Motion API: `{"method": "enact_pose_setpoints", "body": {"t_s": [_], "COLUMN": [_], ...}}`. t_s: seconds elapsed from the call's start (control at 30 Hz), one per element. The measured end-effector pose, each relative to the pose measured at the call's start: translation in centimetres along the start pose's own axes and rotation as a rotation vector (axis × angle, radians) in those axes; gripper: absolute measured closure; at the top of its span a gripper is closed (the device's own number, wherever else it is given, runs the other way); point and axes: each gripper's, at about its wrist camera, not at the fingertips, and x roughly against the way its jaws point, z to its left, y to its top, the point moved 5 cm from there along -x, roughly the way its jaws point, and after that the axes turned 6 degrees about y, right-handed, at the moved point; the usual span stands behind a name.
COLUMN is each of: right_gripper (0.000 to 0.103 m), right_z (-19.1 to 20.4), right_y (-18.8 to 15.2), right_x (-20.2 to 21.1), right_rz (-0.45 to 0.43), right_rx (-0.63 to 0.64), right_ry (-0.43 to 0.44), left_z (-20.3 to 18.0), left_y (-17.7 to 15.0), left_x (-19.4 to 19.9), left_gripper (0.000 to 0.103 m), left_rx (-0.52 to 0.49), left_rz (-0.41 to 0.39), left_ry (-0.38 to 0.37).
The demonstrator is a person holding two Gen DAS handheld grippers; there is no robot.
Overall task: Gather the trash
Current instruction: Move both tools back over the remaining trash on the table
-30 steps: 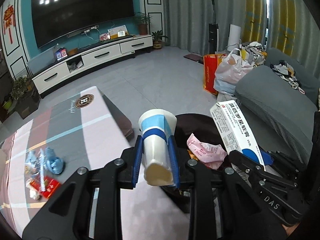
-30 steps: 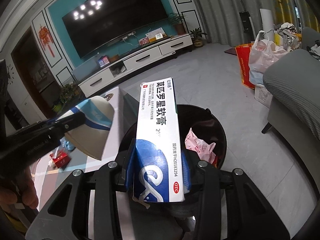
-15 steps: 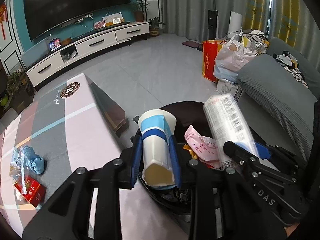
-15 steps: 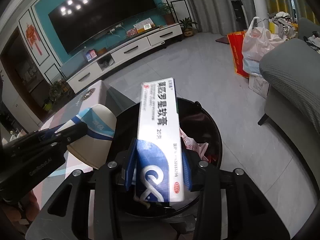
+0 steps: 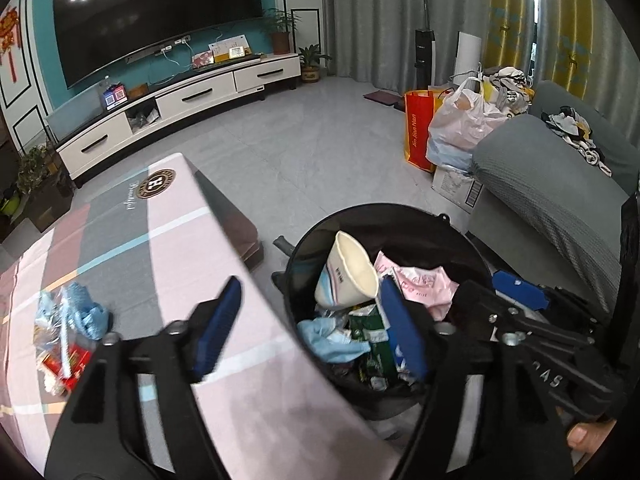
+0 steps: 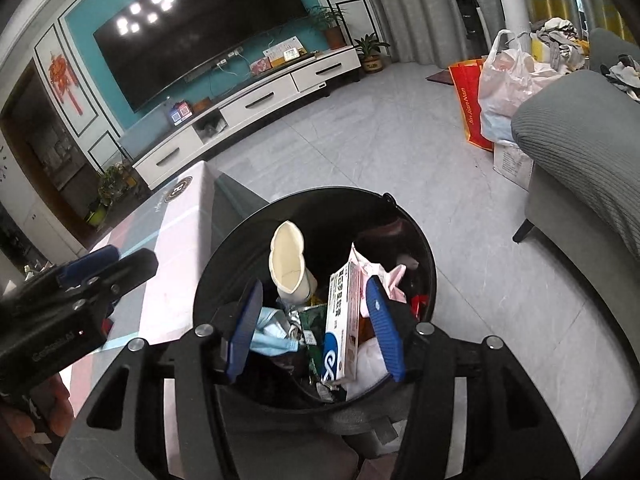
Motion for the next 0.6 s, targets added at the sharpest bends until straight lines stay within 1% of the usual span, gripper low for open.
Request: {"method": "enact_pose_setpoints", "body": {"t_s": [0.13, 0.2, 0.23, 0.27, 0.33, 0.4, 0.5, 0.6], "right_gripper": [0.044, 0.038, 0.037, 0.036, 0.033, 0.028, 0.026, 0.024], "right_z": [1.0, 1.5, 1.8, 2.2, 3.0, 3.7, 5.2, 7.2], "right_y": [-1.2, -1.8, -2.1, -2.4, -3.1, -3.6, -4.4, -5.0], "right_x": [1.4, 1.9, 2.1, 2.4, 3.0, 3.5, 3.9, 4.0], "right_rz": [0.01, 0.021, 0.025, 0.031, 0.04, 0.053, 0.077, 0.098], "right_rx": [0.003, 0.0, 0.003, 0.01, 0.022, 0.028, 0.055, 0.095], "right_ry": [0.001, 0.0, -0.001, -0.002, -0.008, -0.005, 0.002, 0.012], "left_z": [1.3, 2.0, 2.5, 2.9, 4.1, 5.1, 6.9, 8.8], "left_y": [-1.8, -2.9, -3.6, -4.2, -5.8, -7.0, -9.0, -10.9], "left_x": [1.6, 2.3, 2.8, 3.1, 4.0, 4.9, 6.6, 7.9], "left_gripper": [0.013, 0.01, 0.006, 0.005, 0.004, 0.004, 0.003, 0.003], "left_rx": [-0.006, -0.001, -0.001, -0.003, 0.004, 0.02, 0.054, 0.093], "left_rz": [0.035, 0.055, 0.078, 0.096, 0.133, 0.156, 0.172, 0.189], "left_ry": [0.011, 0.01, 0.014, 0.019, 0.029, 0.032, 0.036, 0.061]}}
